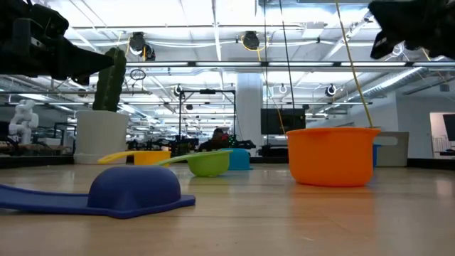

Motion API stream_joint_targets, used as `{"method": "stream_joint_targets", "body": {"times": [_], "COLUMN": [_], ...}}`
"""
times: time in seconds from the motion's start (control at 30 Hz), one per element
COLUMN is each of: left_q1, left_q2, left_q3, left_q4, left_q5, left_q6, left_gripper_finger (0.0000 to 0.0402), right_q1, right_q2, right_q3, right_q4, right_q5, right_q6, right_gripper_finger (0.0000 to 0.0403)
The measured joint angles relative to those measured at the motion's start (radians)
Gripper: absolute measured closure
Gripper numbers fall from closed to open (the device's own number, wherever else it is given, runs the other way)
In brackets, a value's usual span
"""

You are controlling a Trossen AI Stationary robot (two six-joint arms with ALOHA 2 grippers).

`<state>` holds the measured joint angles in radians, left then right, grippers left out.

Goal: Nest measuring cups in basket
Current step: Move the orange measuring cup to the top center of the table

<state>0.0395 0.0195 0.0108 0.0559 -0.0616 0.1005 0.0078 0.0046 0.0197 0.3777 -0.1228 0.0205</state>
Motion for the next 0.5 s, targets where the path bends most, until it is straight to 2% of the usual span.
{"method": "stream_joint_targets", "body": {"times": [0.1, 0.27, 0.5], "left_q1": [0.0, 0.0, 0.0], "left_q2": [0.0, 0.0, 0.0], "left_q3": [0.0, 0.0, 0.0], "left_q4": [0.001, 0.001, 0.003], "left_q5": [-0.001, -0.002, -0.002], "left_q6": [0.0, 0.01, 0.029], "left_gripper_finger": [0.0369, 0.0369, 0.0369], "right_q1": [0.0, 0.0, 0.001], "right_q2": [0.015, 0.093, 0.307], "right_q3": [0.04, 0.195, 0.47], "right_q4": [-0.005, -0.072, -0.257], "right_q5": [-0.022, 0.017, 0.119], "right_q6": [-0.004, -0.038, -0.079], "right_gripper_finger": [0.0403, 0.0403, 0.0402]}}
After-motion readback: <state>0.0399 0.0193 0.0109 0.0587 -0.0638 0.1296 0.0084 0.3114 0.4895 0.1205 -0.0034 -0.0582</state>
